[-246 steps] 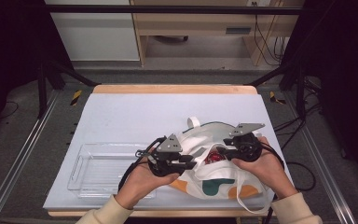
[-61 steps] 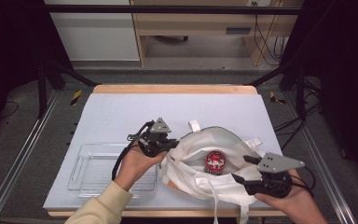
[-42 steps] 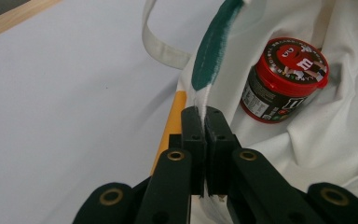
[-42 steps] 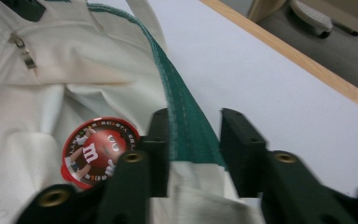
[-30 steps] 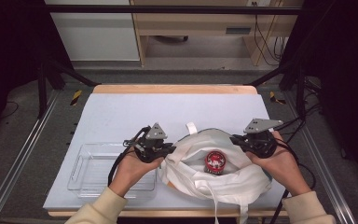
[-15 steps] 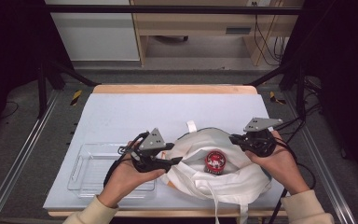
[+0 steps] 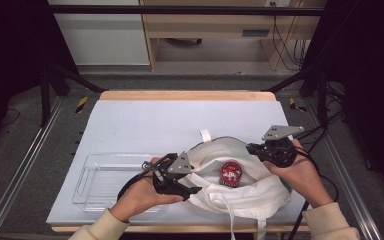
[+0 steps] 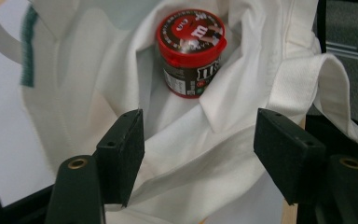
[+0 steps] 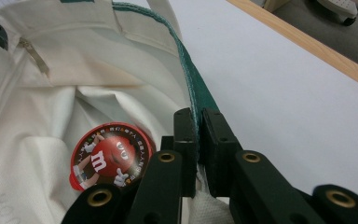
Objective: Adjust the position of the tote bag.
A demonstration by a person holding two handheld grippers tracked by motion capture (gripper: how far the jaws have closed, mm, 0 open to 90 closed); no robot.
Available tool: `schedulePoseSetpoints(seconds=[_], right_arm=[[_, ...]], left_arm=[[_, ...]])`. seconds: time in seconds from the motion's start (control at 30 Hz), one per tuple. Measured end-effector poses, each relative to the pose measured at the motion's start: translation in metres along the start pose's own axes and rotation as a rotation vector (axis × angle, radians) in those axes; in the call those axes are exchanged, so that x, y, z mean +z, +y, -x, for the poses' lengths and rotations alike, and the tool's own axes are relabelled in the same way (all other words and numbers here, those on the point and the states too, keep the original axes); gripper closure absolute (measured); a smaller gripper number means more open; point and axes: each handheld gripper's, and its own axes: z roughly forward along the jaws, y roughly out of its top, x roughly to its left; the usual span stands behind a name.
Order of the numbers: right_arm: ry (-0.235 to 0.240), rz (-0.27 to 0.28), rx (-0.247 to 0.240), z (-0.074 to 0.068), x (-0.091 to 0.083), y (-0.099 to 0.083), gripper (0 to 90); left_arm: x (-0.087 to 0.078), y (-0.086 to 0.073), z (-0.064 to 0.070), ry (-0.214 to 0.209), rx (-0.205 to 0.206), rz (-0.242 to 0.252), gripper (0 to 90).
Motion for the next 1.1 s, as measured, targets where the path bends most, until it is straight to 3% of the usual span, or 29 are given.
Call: schedulePoseSetpoints(seconds=[0.23, 0.5, 0.73, 0.93, 1.1], right_arm=[[0.002, -0.002, -0.002, 0.001, 0.000, 0.000, 85.0], [0.001, -0.002, 0.003, 0.001, 0.000, 0.001, 85.1], [-0.008, -0.008, 0.005, 0.003, 0.002, 0.002, 86.0], [-0.024, -0.024, 0.013, 0.007, 0.006, 0.000, 87.1], [-0.037, -0.032, 0.027, 0.013, 0.012, -0.003, 87.3]], left_arm=[[0.009, -0.004, 0.001, -0.025, 0.015, -0.062, 33.6], [0.008, -0.008, -0.001, -0.031, 0.020, -0.079, 42.1], [0.007, -0.011, -0.001, -0.036, 0.034, -0.119, 62.2], [0.012, -0.011, 0.004, -0.014, 0.059, -0.165, 79.3], [0.015, -0.009, 0.004, 0.007, 0.063, -0.176, 85.2]])
